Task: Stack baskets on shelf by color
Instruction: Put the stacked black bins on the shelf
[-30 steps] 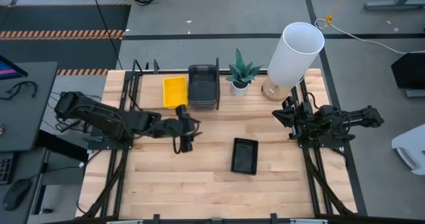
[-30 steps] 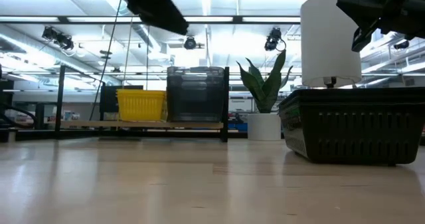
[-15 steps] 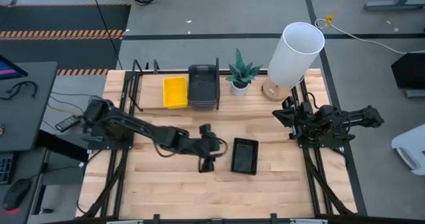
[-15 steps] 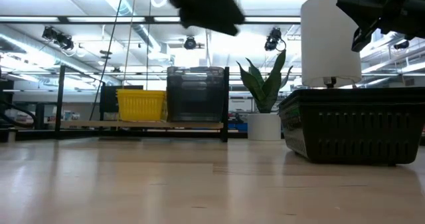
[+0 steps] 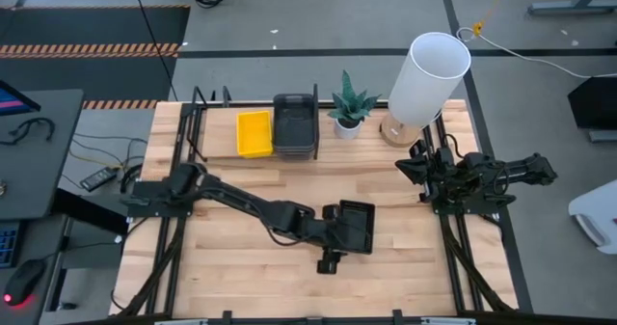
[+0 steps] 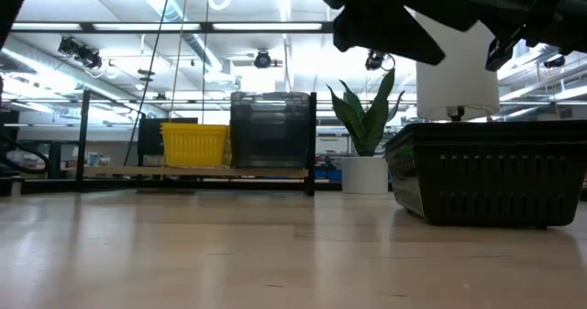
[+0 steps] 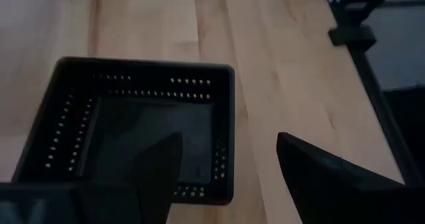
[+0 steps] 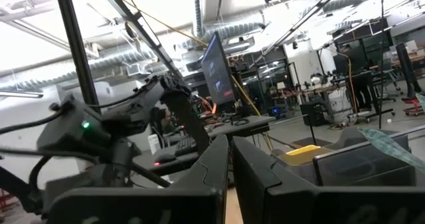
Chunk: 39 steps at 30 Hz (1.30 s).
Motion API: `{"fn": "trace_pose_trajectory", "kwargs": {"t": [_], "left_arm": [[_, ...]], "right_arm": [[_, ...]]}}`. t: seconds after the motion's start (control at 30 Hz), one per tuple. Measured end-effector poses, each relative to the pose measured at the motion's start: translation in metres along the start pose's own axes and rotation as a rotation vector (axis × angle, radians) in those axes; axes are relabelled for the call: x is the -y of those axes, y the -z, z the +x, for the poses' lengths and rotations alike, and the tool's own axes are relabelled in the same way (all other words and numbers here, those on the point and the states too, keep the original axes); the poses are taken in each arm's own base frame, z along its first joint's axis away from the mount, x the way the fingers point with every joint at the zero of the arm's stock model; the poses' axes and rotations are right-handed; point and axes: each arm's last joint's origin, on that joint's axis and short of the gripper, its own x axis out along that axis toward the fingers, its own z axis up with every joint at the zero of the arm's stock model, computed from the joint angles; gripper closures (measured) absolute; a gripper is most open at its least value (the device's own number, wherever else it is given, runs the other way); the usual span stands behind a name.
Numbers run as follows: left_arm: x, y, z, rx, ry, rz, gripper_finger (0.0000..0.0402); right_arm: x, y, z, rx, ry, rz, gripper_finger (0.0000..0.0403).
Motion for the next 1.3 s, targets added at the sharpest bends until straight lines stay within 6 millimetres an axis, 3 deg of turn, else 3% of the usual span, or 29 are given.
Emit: {"fn": "trace_pose_trajectory", "kwargs": {"t": [0.23,0.67,0.87,1.13,1.3], "left_arm": [[0.005,-0.005,0.025,0.006,0.032,0.027,0.0129],[0.007,0.025,0.067,-0.111,0.043,0.049,0.0164],[0.005,0.027,0.067,-0.131,0.021,0.076,0.0226],[0.003,0.031,0.066,-0.177,0.001,0.097,0.0369],[0.004,0.028,0.053,-0.204,-0.020,0.134,0.0382]], "right_arm": [[0.000,0.000,0.000,0.001,-0.001,0.000,0.0376],[0.000,0.000,0.000,0.005,-0.001,0.001,0.0376],[0.000,0.000,0.000,0.005,-0.002,0.001,0.0376],[0.000,0.000,0.000,0.005,-0.002,0.001,0.0376],[0.000,0.000,0.000,0.004,-0.002,0.001,0.0376]]}}
